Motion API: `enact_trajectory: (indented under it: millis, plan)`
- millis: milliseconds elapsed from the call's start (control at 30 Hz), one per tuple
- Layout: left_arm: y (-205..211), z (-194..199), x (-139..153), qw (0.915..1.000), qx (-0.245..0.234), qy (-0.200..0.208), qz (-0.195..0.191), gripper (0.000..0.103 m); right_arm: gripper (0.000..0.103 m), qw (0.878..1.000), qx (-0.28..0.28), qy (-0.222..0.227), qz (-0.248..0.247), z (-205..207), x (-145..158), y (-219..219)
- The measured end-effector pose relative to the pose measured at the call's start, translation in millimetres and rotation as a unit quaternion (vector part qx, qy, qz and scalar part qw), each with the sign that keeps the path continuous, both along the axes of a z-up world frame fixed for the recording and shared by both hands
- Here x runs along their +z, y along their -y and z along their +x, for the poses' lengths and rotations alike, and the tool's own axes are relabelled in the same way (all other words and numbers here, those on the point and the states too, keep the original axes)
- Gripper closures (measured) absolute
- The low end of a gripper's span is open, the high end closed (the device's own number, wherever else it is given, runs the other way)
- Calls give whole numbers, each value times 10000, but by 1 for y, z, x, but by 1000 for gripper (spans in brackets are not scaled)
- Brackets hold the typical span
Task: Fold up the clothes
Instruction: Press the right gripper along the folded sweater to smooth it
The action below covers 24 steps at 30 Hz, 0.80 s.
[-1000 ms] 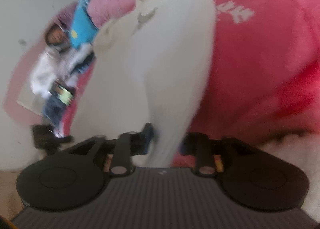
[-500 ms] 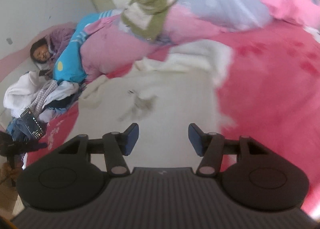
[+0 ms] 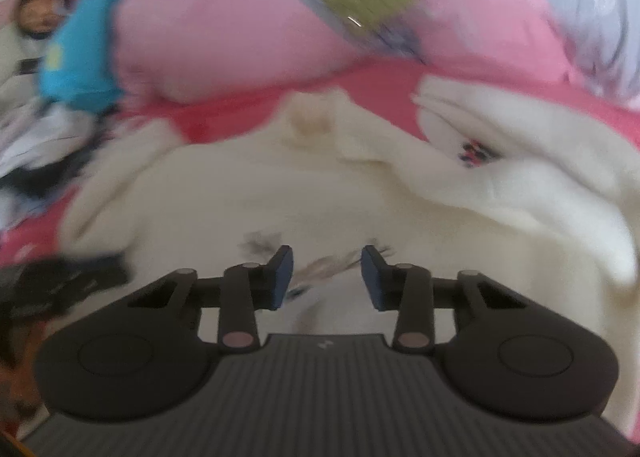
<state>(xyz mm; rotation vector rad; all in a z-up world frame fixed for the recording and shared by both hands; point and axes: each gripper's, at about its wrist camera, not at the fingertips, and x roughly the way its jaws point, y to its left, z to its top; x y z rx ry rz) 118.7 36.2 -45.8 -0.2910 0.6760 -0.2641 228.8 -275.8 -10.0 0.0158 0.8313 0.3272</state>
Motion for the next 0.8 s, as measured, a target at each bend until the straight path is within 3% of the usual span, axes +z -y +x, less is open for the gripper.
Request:
enact_trajectory:
  millis: [67, 100, 200, 300, 400, 467, 500, 567, 633, 733, 800]
  plan:
    - [-1, 1, -2, 10000, 20, 4, -36, 54, 78, 9991, -382, -172, 14, 34, -15, 17]
    - [-2, 1, -3, 10000, 30, 5, -54, 54, 85, 9975, -601, -244, 296, 51, -17, 30]
    - [-3, 2, -6, 9999, 61, 11, -108, 54, 94, 9836, -1428, -227, 1076, 86, -19, 70]
    - [-4, 2, -8, 9999, 91, 17, -137, 54, 94, 9557, -2159, -250, 1986, 103, -22, 102]
    - [-3, 2, -8, 9998, 121, 24, -131, 54, 87, 9099, -2483, -485, 3288, 91, -27, 121]
    - [-2, 2, -8, 9998, 141, 29, -127, 54, 85, 9170, -1849, -470, 3503, 80, -15, 104]
    - [-2, 2, -8, 9998, 151, 31, -125, 54, 83, 9302, -1440, -530, 3333, 77, -6, 87]
    - [-2, 1, -8, 9998, 171, 36, -122, 54, 82, 9579, -629, -682, 2718, 76, 8, 45]
    - [-2, 1, -8, 9997, 202, 40, -133, 54, 82, 9768, 127, -777, 1992, 74, 14, -3]
    - [-4, 0, -8, 9994, 303, 35, -164, 59, 82, 9770, 1119, -1202, 1361, 74, 7, -68]
    - [-5, 0, -9, 9992, 359, 34, -164, 60, 82, 9780, 1267, -1420, 855, 77, -10, -102]
